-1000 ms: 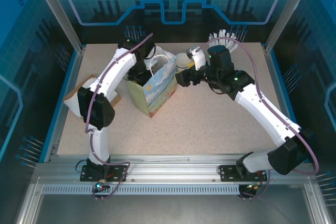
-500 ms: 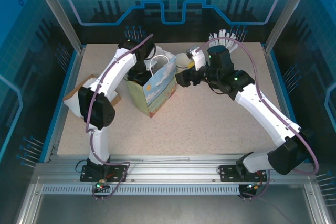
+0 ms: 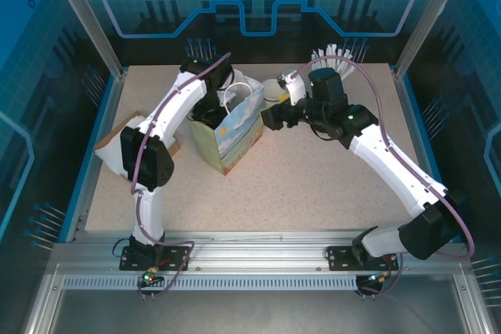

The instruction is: Pack the takeout coffee

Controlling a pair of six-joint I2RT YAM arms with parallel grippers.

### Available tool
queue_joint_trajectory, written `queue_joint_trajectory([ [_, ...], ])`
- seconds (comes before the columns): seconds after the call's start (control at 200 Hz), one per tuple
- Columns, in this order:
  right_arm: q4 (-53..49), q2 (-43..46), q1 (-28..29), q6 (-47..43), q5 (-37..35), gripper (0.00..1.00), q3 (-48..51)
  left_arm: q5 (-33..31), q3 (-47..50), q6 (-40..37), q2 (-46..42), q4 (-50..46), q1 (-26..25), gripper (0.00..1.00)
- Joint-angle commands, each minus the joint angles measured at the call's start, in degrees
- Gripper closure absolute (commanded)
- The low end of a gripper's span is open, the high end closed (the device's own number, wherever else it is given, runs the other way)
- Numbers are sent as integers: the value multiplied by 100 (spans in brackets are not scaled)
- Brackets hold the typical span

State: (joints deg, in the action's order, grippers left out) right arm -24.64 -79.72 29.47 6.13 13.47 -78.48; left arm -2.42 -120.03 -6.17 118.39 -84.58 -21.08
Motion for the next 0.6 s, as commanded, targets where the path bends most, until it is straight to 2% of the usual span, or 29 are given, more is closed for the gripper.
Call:
queue_joint_trajectory([
  [0.0, -102, -71, 83, -11, -26, 18, -167, -65, 106, -54, 132, 51, -25, 62],
  [0.595, -102, -122, 122, 2, -64, 17, -117, 2, 492, -59, 227, 350, -25, 62],
])
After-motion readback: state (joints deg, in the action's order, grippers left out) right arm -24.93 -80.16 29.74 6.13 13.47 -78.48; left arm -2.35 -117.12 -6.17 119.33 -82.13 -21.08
